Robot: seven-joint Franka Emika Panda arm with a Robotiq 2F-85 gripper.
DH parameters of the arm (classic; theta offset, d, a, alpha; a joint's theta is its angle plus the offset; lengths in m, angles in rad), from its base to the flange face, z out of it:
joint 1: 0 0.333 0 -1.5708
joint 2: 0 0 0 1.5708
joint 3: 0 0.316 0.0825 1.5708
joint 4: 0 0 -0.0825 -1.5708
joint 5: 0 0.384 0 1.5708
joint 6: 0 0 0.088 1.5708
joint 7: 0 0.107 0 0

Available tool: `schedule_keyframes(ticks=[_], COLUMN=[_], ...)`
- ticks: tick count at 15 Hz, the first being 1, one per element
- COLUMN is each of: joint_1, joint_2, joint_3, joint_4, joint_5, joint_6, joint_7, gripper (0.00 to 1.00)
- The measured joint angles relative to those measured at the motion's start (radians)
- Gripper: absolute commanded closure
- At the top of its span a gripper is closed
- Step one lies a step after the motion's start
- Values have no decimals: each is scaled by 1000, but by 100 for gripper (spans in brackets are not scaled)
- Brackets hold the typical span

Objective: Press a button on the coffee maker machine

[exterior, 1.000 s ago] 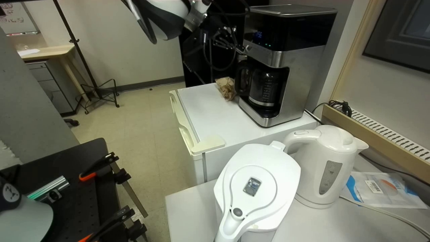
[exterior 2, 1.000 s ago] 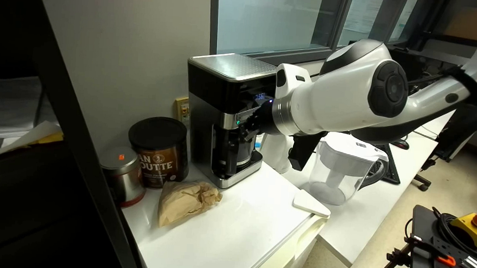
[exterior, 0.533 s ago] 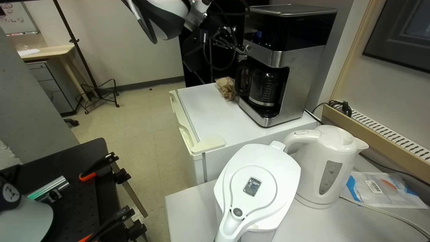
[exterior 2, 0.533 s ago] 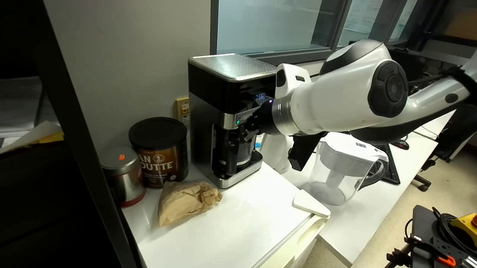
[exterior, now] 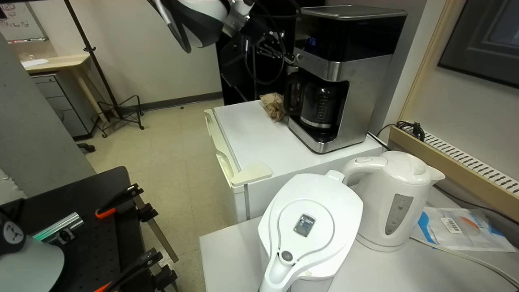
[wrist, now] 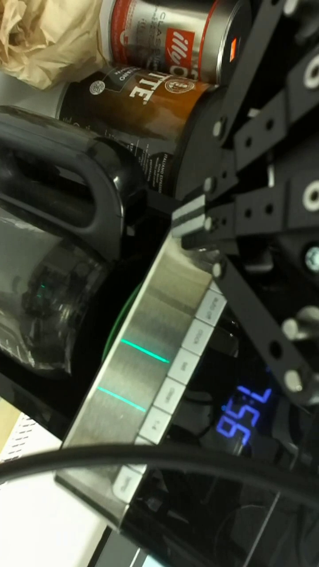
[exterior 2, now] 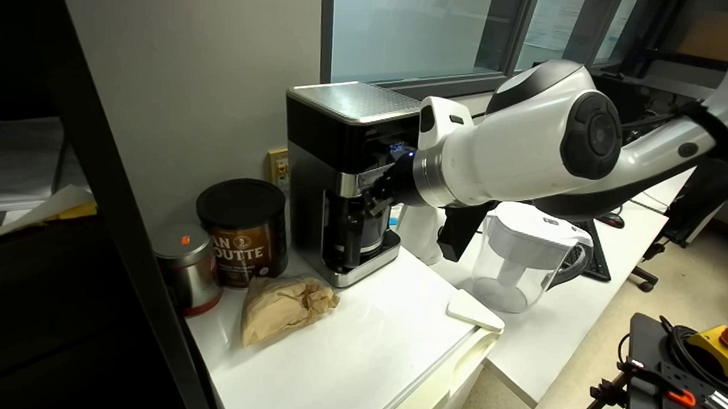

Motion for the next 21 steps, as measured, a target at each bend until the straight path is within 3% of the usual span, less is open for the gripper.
schedule_keyframes(ticks=[8, 21], joint_1=[30, -6], joint_2=[-47, -465], joint_3=[-37, -62], joint_4=[-40, -389], joint_5=[4, 77], joint_6=[59, 395], joint_7=[3, -12], gripper=[100, 100])
